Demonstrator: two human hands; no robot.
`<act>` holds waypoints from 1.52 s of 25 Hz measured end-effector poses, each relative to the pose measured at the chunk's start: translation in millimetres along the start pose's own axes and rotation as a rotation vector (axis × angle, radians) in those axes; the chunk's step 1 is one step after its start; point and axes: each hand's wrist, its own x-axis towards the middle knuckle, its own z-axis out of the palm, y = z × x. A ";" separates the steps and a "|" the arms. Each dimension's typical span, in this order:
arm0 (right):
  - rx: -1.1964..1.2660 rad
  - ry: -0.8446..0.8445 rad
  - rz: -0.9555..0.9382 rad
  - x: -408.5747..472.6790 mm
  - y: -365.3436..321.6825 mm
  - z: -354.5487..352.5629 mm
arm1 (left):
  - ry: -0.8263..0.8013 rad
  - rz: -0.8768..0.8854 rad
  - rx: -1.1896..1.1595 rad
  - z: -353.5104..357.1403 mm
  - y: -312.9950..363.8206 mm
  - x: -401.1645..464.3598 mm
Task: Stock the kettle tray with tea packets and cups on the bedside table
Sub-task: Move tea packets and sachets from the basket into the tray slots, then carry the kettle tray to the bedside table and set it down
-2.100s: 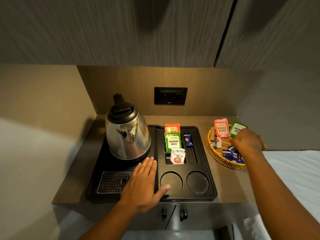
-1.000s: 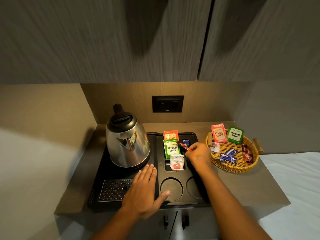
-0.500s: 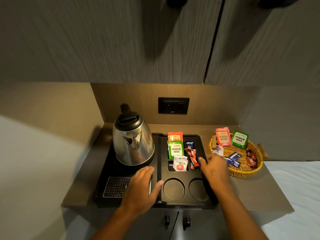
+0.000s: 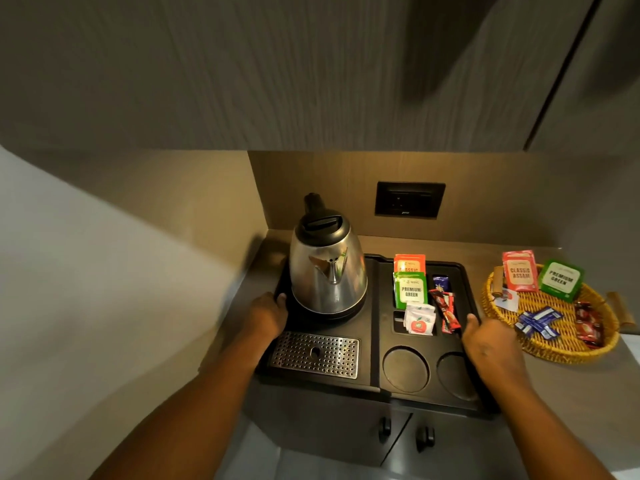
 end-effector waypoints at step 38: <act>-0.042 0.835 0.969 -475.1 510.5 -441.7 | -0.338 1.267 0.025 190.4 386.2 -595.7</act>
